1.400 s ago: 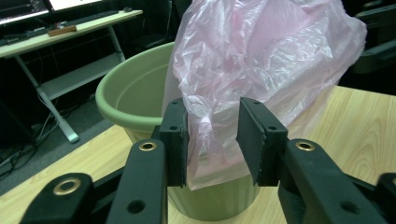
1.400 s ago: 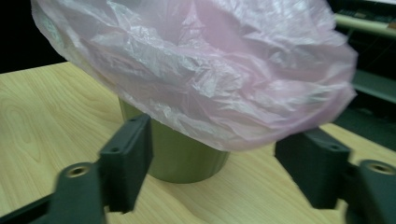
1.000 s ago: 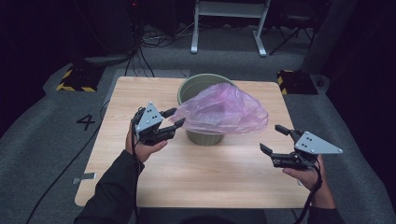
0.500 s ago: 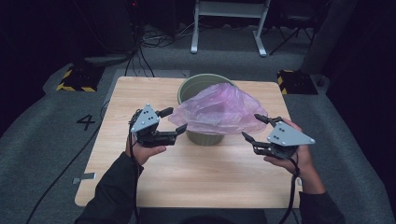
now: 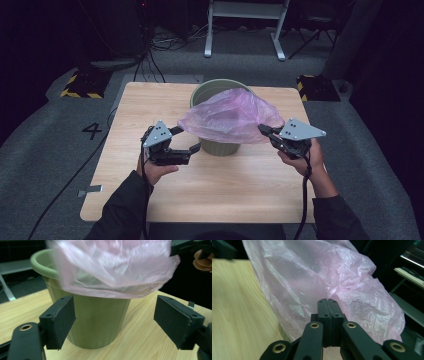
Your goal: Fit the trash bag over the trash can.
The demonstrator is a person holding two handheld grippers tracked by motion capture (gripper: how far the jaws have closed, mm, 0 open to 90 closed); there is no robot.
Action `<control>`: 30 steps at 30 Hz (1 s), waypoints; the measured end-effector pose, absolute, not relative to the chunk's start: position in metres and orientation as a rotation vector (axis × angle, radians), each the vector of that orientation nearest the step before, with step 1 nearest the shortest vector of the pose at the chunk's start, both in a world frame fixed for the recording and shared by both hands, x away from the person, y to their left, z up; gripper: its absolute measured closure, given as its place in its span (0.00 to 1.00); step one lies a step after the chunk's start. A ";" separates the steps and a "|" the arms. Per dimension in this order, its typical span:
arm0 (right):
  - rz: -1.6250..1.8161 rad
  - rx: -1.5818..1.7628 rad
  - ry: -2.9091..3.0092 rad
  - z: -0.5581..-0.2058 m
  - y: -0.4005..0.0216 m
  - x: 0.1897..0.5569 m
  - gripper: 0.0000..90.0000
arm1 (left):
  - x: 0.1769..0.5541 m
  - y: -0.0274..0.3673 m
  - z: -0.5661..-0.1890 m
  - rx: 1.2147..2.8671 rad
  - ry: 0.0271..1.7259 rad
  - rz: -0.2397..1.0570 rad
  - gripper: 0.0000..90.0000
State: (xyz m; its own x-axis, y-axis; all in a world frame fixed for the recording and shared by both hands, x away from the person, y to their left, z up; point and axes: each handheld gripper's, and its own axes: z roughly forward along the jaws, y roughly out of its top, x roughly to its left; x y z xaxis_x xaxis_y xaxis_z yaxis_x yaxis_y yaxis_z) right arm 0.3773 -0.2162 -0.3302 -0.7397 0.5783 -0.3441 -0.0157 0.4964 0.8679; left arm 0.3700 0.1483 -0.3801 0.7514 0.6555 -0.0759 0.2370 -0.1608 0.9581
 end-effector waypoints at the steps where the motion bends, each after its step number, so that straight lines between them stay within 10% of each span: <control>1: 1.293 0.470 2.125 -0.329 -0.217 0.378 1.00 | 0.370 0.141 -0.380 1.727 0.701 0.468 0.23; 6: 1.371 0.479 2.118 -0.325 -0.217 0.378 1.00 | 0.372 0.130 -0.375 1.723 0.711 0.529 0.31; 18: 1.451 0.592 2.023 -0.311 -0.222 0.379 1.00 | 0.382 0.142 -0.370 1.682 0.774 0.686 0.97; 30: 1.264 0.812 1.917 -0.294 -0.238 0.427 1.00 | 0.398 0.151 -0.372 1.803 0.759 0.619 1.00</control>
State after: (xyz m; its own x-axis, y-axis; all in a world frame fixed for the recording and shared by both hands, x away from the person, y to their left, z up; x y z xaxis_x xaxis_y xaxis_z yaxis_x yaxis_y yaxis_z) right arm 0.4267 -0.2377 -0.2943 -0.5653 0.7987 -0.2061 0.1249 0.3298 0.9357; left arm 0.3979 0.1513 -0.3715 0.6668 0.7429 0.0598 0.2078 -0.2624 0.9423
